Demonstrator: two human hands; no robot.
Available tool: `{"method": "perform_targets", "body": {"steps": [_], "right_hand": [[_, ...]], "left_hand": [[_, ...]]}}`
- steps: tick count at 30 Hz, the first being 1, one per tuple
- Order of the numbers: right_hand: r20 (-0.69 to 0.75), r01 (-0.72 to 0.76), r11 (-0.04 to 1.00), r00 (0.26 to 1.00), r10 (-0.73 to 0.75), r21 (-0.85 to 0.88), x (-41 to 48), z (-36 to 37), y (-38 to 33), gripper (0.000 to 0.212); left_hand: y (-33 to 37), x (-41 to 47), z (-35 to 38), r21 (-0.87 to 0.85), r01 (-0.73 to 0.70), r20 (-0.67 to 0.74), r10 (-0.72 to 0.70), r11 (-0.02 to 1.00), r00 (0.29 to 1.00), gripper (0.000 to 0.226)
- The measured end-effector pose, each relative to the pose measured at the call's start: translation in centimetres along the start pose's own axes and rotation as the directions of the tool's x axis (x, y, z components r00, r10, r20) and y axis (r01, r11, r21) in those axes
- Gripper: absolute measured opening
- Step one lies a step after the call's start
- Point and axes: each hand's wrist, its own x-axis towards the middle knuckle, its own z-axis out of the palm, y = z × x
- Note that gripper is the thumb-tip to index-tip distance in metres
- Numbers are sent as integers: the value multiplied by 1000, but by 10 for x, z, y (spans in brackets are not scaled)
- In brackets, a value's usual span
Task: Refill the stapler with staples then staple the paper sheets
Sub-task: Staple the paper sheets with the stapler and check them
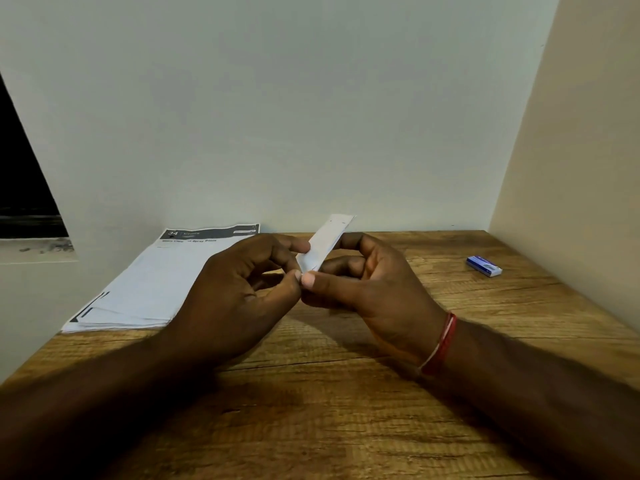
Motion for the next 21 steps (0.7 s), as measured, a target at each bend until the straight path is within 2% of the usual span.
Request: {"method": "perform_targets", "body": {"steps": [8,12,18,20,21], "right_hand": [[-43,-2,999,999,0,-52,0,-2,-1,57],[-119,5,997,993,-14,-75,0,-3,-6,52],[-196,50,981,977,-87,-189,1,-8,-10,83],[-192,59,980,977,-96,-190,1,-9,-12,83],[-185,61,982,978,-95,-181,2,-10,-13,75]], "left_hand": [[0,1,-1,-23,33,27,-33,999,999,19],[3,0,0,51,-6,21,5,999,1000,26],[3,-1,0,123,-67,24,65,990,998,15],[2,-1,0,128,-66,31,63,990,998,14],[2,0,0,131,-64,36,60,989,998,14]]}}
